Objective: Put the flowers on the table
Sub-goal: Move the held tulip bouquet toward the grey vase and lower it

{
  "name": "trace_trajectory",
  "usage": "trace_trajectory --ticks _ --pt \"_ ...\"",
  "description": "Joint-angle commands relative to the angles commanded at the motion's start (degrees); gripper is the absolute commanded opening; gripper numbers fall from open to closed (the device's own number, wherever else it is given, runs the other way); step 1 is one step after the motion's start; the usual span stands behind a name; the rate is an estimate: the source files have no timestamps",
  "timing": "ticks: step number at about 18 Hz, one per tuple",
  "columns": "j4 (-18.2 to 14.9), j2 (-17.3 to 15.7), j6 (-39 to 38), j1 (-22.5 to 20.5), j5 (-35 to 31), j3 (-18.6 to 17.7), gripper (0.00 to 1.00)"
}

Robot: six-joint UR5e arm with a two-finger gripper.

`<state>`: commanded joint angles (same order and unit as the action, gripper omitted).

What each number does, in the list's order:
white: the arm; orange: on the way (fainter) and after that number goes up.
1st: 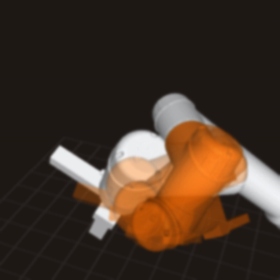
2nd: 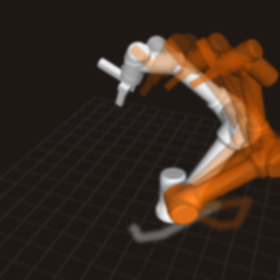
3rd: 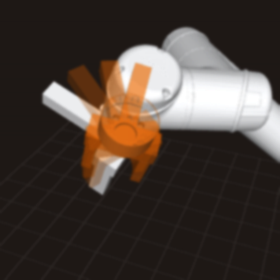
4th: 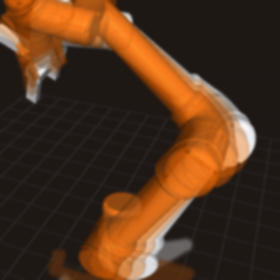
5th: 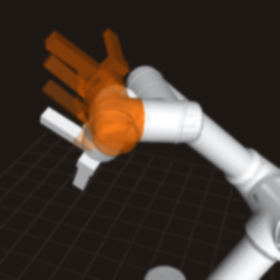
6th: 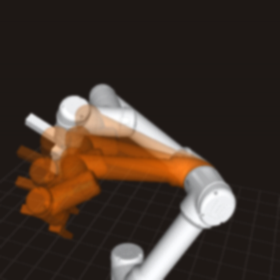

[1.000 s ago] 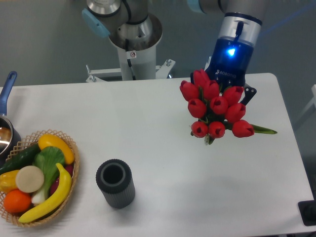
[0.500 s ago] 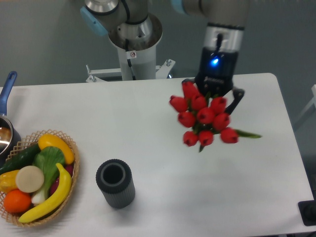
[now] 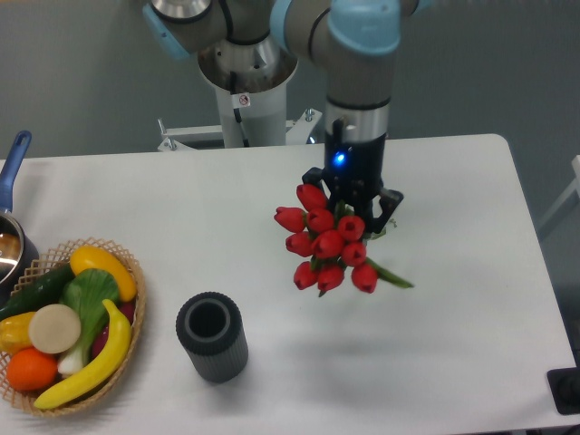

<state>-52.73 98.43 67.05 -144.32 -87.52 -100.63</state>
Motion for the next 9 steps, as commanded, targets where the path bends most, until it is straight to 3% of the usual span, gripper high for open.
trace_trajectory --ticks 9 --pt "-1.15 5.71 1.24 5.71 -13.55 0.00 0.48"
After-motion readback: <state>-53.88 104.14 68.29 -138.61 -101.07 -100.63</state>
